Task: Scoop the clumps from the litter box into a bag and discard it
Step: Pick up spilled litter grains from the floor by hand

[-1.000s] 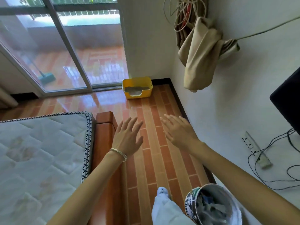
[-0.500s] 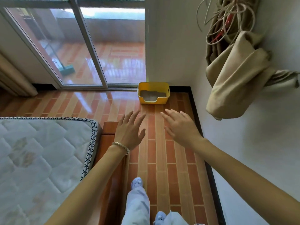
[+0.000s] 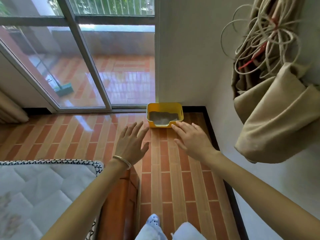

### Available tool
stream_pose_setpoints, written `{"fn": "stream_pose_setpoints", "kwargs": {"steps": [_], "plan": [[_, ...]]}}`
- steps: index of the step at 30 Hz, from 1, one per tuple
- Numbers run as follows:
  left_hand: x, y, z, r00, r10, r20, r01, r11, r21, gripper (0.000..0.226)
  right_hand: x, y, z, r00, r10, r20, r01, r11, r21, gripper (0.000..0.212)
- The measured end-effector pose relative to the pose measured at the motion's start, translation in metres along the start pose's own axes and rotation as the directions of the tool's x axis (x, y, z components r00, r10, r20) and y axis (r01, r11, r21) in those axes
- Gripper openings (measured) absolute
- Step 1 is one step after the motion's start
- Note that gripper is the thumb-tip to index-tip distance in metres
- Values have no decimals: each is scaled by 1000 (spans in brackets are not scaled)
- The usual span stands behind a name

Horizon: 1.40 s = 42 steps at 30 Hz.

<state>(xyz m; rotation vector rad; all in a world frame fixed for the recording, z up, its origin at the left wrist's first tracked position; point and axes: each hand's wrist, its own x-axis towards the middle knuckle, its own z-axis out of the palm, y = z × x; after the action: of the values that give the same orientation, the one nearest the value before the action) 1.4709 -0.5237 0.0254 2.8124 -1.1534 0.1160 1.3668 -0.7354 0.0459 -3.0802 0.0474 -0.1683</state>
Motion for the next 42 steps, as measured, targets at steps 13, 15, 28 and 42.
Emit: {"fn": "stream_pose_setpoints", "kwargs": {"steps": [13,15,28,42], "plan": [[100,-61,39,991,-131,22,131,991,-9,56,137,55,23,991,-104,78,108,993,-39,52],[122,-63,44,986,-158,44,159,987,-3,58,161,72,28,986,-136,92,140,990,-34,52],[218,-81,73,927,-350,131,348,937,40,63,301,144,74,910,-341,235,344,939,30,53],[278,-169,98,897,-395,201,400,916,16,61,412,151,106,888,-344,305,343,937,59,53]]}}
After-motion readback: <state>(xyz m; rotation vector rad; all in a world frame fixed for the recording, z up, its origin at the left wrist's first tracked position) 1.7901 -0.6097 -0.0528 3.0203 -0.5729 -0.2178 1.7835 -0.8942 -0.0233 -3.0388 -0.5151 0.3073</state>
